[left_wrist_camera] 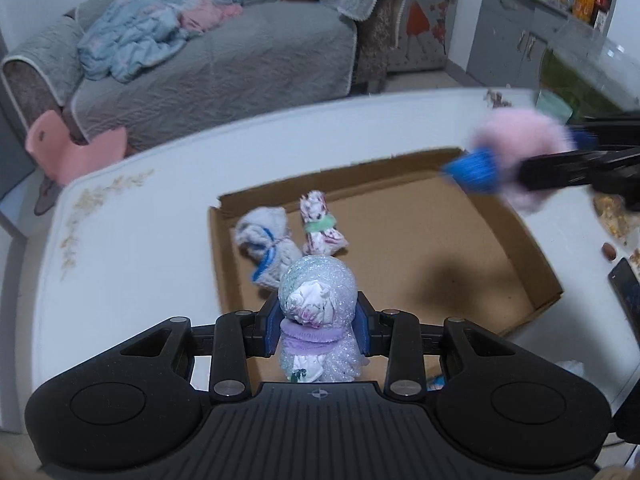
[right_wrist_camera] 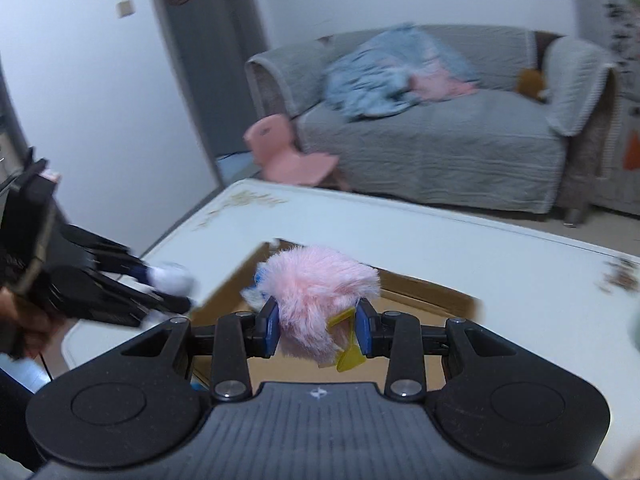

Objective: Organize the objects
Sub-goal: 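Place both held bundles into the tray and open both grippers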

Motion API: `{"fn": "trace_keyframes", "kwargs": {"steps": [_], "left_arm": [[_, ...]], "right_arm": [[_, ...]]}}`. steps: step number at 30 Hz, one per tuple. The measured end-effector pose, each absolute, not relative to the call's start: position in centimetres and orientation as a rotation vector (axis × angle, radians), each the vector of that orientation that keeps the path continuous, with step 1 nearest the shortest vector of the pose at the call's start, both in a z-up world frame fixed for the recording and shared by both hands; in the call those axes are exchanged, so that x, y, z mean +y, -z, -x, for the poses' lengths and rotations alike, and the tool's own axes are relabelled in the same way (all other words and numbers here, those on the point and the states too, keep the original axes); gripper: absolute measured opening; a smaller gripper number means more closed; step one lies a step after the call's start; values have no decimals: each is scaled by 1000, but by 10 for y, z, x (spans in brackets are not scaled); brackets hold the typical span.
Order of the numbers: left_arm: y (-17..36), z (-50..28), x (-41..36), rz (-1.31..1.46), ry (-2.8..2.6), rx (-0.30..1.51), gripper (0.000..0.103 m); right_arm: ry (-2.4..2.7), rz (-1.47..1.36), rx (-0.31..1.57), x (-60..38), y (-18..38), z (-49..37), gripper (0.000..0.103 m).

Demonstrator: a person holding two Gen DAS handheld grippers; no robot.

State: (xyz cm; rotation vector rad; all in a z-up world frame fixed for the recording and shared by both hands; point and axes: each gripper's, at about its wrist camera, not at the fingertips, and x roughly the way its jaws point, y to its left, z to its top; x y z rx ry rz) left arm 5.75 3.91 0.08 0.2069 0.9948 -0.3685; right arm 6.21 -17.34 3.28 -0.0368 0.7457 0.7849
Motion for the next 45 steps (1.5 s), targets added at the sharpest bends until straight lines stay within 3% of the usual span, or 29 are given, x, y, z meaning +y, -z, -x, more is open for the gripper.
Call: {"fn": "trace_keyframes", "kwargs": {"steps": [10, 32, 39, 45], "left_arm": [[65, -94, 23, -337, 379, 1084, 42], [88, -101, 23, -369, 272, 1128, 43], [87, -98, 24, -375, 274, 1129, 50], [84, -91, 20, -406, 273, 1114, 68]], "right_arm": [[-857, 164, 905, -100, 57, -114, 34], [-917, 264, 945, -71, 85, -112, 34], [-935, 286, 956, -72, 86, -112, 38], [-935, 298, 947, -74, 87, -108, 40]]}}
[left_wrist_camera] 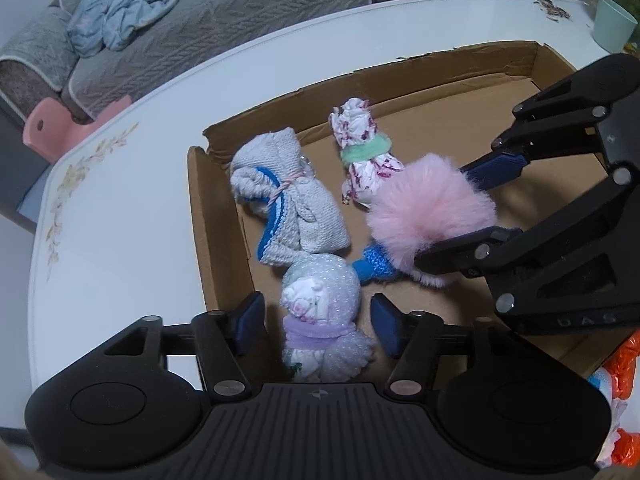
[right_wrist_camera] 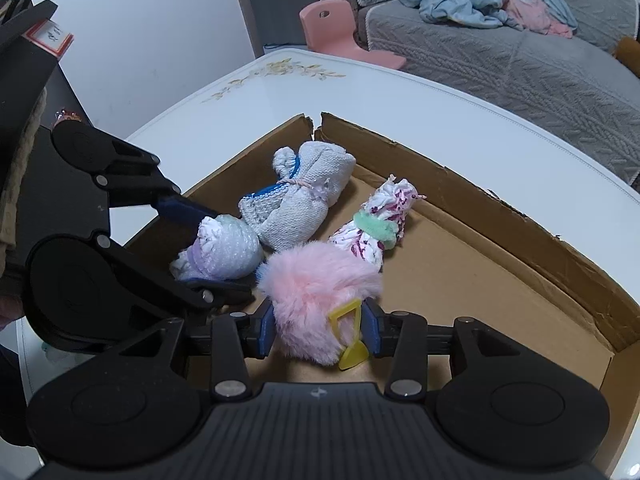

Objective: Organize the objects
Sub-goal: 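Place both held bundles into the tray and open both grippers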

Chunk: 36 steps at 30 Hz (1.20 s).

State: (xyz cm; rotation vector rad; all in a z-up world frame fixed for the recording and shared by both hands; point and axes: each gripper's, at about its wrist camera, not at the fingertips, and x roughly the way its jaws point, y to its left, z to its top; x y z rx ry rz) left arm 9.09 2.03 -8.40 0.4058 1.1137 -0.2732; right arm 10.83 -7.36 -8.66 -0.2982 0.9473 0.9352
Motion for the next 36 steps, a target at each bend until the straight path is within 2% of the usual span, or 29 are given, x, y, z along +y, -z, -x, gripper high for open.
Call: {"fn": "trace_keyframes", "kwargs": {"steps": [13, 17, 34, 36], "left_arm": [[79, -84, 16, -455, 303, 1097, 84], [77, -86, 21, -449, 321, 1118, 86], [71, -73, 17, -528, 353, 1141, 91], [71, -74, 17, -525, 355, 1143, 92]], "right_arm": [[-949, 340, 937, -77, 78, -103, 43], [-958, 367, 930, -78, 76, -102, 48], [-1005, 413, 935, -71, 82, -96, 49], [-1004, 418, 934, -73, 82, -96, 52]]}}
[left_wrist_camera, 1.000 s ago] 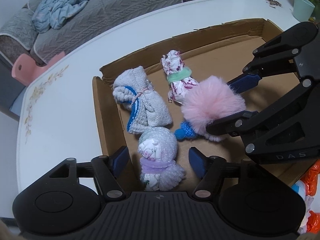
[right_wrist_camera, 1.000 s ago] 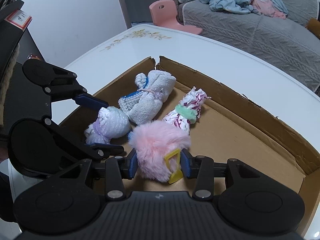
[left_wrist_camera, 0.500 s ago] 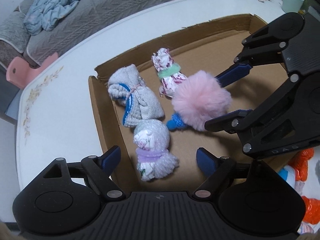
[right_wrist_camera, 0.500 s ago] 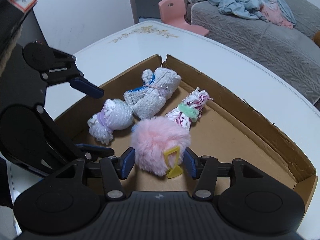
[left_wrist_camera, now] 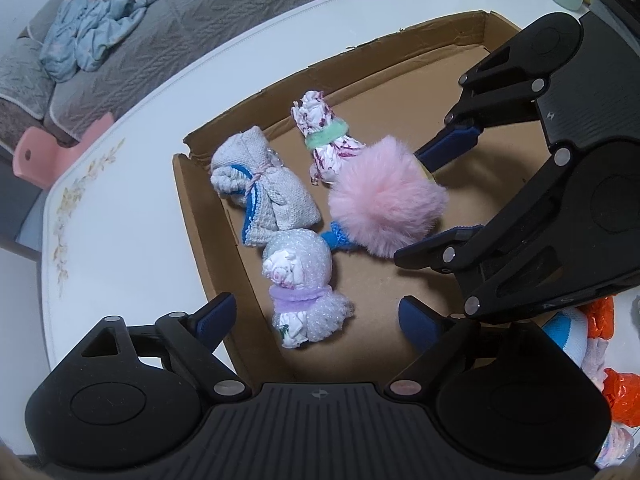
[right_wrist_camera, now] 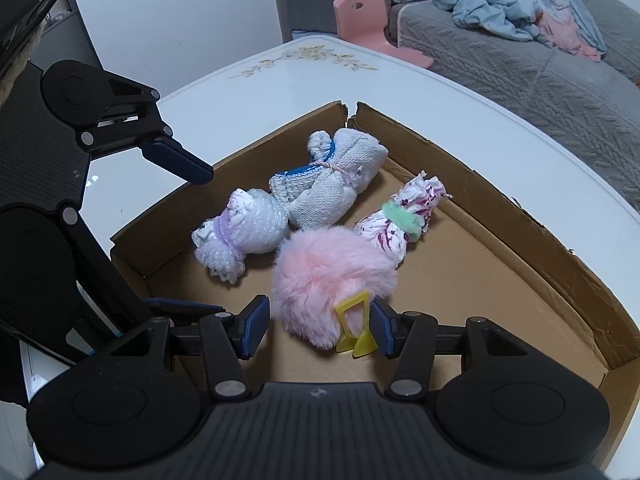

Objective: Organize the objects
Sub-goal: 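Place both held bundles into the tray and open both grippers, then move both grippers back over the remaining pile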

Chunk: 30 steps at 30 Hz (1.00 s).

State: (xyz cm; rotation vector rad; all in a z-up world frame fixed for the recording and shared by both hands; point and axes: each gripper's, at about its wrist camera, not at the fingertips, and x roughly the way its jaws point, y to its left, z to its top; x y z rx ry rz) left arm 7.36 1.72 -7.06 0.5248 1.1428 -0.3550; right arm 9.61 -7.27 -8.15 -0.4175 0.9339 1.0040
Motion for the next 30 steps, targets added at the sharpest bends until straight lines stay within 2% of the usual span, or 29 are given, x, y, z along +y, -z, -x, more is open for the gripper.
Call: {"fn": "trace_keyframes", "kwargs": {"steps": [8, 15, 20, 23, 24, 25, 27, 30], "left_arm": [[56, -68, 16, -513, 380, 1132, 97], [15, -54, 35, -438, 365, 1074, 102], [-5, -27, 70, -367, 319, 1075, 102], [-2, -4, 95, -356, 259, 1099, 102], [1, 4, 103, -347, 232, 1112, 102], [5, 10, 110, -328, 207, 1129, 102], [14, 21, 123, -264, 169, 1177, 102], [29, 31, 139, -138, 138, 1247, 102]], "right_arm": [[-971, 447, 921, -82, 74, -92, 68], [-940, 456, 881, -101, 48, -74, 81], [-921, 412, 805, -126, 14, -55, 84], [-901, 357, 703, -152, -16, -34, 88], [-881, 336, 649, -162, -27, -24, 98], [-854, 311, 588, -174, -37, -13, 103], [-802, 220, 485, -199, -48, 10, 103], [-750, 126, 508, -226, -26, 40, 103]]}}
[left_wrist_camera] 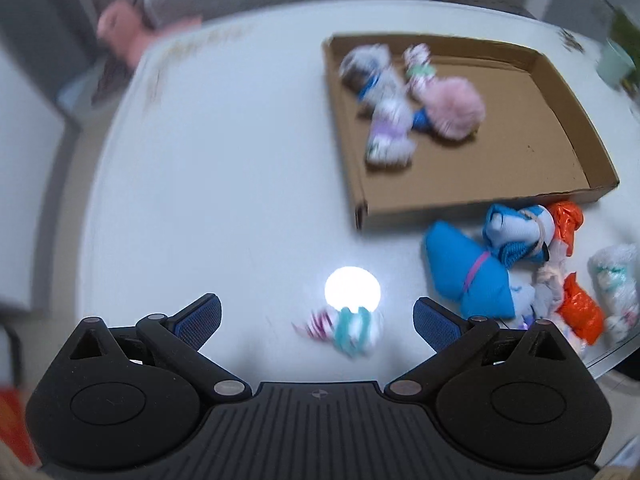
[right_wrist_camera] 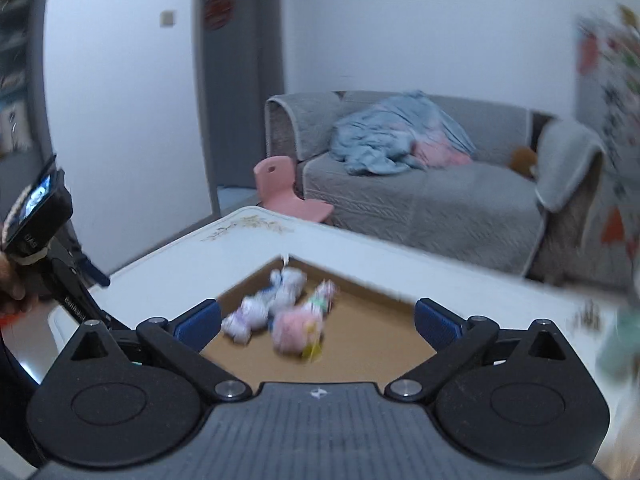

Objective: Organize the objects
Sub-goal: 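Move both grippers back over the remaining pile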

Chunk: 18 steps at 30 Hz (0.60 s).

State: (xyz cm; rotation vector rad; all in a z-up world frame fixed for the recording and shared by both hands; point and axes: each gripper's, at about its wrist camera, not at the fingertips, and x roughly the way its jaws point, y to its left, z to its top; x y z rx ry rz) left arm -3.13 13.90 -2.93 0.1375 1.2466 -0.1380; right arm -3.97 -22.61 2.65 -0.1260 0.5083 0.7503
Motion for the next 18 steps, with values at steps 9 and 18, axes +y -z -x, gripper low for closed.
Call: {"fn": "trace_keyframes", "kwargs": {"steps": [9, 18], "left_arm": [[74, 33, 153, 99, 13, 1401, 102], [95, 36, 155, 206, -35, 1375, 102]], "right_arm": [[-690, 438, 863, -212, 40, 58, 99], [-706, 450, 1024, -201, 67, 58, 88]]}}
